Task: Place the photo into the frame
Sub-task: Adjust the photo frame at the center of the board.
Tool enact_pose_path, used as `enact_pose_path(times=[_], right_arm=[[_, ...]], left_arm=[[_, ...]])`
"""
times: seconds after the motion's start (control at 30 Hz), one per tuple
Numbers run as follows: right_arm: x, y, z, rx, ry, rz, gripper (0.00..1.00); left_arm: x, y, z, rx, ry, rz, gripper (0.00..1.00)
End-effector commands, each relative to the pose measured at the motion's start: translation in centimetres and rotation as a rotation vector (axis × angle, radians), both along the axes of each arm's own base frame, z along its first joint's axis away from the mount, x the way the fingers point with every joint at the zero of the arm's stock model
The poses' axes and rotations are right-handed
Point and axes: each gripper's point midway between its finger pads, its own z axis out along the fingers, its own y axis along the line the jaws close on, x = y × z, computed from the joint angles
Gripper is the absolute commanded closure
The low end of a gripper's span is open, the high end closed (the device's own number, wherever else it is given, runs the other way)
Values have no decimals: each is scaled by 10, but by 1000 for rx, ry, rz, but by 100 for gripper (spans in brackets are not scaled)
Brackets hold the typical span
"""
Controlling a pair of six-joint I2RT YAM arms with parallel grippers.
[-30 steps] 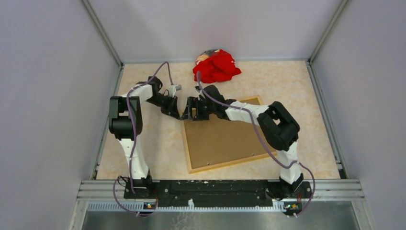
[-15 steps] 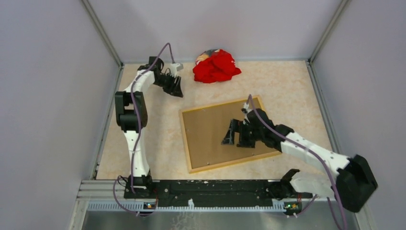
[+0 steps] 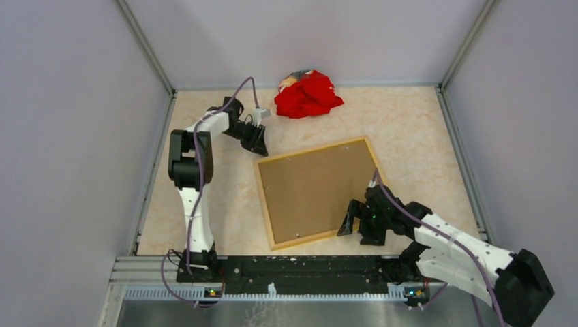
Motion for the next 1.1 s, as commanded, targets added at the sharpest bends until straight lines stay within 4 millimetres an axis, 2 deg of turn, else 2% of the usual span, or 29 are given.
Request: enact_pose_path(times=[0.0,0.13,0.4,0.47,0.6,0.73,0.9,1.07], right_arm=[[51,17,6,4,-151,-81,9],[88,27,17,3,-229,-86,10],[145,13,18,-34,-265,-113,12],[150,15,16,-21,-261,-114,13],[148,23,10,22,-237,-100,15],[148,28,3,37,-219,-89,16],[179,36,13,20,-277,-89,16],[220,50,21,27,-294,-83,16]], left_arm=[[-28,6,-5,48,18,-26,65],[-52,12,-10,70,43,-52,69],[-109,23,-15,97,64,-137,71],[-123,25,-16,104,76,-161,72],[-150,26,-16,101,107,-221,73],[-175,18,-15,90,130,-280,74],[-186,6,-21,89,144,-297,74],[-180,1,-17,77,137,-281,74]])
